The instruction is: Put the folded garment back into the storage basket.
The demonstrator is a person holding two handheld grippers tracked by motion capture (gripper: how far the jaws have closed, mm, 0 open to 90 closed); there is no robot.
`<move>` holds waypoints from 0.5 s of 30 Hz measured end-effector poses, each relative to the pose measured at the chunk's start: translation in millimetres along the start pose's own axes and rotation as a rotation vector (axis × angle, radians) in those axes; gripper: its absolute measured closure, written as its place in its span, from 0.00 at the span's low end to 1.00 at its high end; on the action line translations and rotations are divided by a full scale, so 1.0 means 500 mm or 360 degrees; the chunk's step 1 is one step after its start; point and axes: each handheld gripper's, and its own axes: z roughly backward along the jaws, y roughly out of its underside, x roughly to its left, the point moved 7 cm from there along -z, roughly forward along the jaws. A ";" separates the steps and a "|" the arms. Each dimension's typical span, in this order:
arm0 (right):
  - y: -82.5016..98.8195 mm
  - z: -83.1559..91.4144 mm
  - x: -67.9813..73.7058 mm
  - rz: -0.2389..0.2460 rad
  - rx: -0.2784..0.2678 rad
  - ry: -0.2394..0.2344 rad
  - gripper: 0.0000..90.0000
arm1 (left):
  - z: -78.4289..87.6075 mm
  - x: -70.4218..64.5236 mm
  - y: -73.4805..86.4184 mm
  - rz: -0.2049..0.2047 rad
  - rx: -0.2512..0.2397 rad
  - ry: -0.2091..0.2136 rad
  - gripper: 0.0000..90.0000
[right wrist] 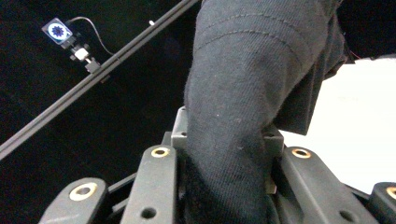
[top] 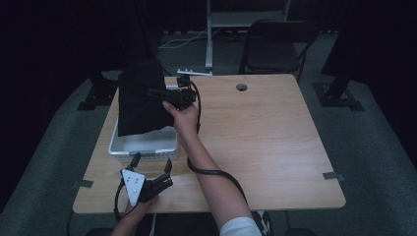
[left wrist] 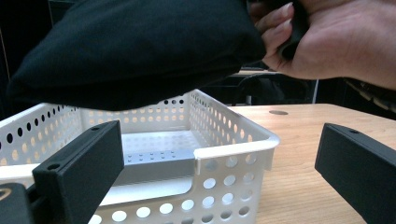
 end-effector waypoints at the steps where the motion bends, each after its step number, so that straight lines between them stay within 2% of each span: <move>1: 0.002 -0.001 -0.002 0.0000 0.0005 0.0006 0.77 | 0.000 0.000 0.000 0.0001 0.0000 0.0001 0.03; 15: 0.035 -0.017 -0.038 -0.0053 0.0050 0.0059 0.77 | 0.000 0.000 0.000 0.0001 0.0000 0.0003 0.03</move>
